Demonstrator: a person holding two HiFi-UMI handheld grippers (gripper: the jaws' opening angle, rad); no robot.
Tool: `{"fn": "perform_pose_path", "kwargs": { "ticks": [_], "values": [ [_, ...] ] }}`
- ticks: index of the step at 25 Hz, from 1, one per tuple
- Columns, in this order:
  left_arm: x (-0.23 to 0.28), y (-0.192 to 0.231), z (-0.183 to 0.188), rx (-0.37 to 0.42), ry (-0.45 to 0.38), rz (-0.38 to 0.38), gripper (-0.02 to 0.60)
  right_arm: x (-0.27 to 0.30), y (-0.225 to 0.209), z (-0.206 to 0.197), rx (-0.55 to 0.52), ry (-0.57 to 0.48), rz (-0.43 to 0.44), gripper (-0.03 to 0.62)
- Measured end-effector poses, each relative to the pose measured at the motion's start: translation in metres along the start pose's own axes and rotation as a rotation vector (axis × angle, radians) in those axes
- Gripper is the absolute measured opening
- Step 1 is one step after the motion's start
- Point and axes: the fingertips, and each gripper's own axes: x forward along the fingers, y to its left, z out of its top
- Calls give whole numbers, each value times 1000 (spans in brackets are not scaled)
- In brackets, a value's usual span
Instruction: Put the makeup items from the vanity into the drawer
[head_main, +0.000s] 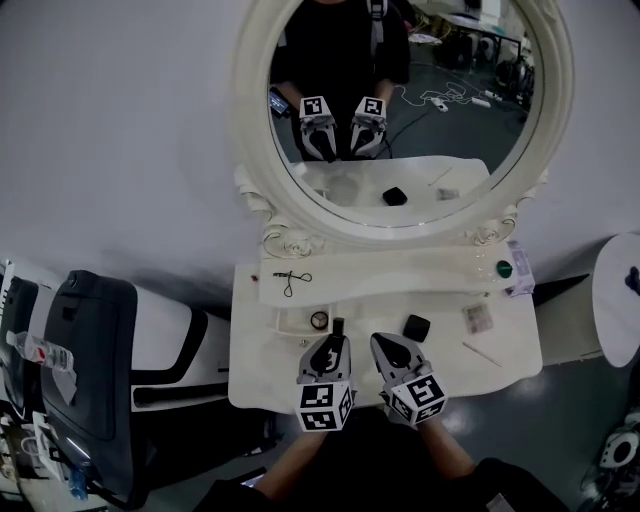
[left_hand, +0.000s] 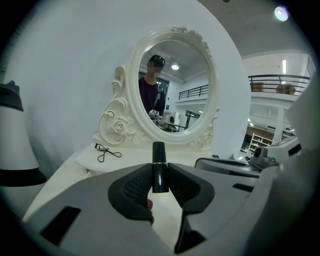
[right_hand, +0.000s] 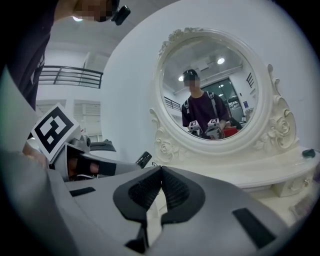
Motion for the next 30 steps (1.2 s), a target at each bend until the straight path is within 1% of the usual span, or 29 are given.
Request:
{"fn": "perform_pose_path", "kwargs": {
  "ticks": [9, 14, 18, 21, 30],
  "values": [
    [-22, 56, -3, -61, -16, 150, 106, 43, 34, -4, -19, 25, 144, 23],
    [-28, 77, -6, -84, -11, 202, 104, 58, 47, -7, -22, 39, 190, 23],
    [-23, 87, -11, -87, 8, 216, 106, 68, 51, -12, -20, 55, 202, 23],
    [-15, 92, -17, -86, 37, 217, 104, 76, 49, -15, -19, 66, 203, 23],
    [21, 106, -47, -73, 198, 188, 106, 100, 38, -30, 1, 104, 182, 23]
  ]
}}
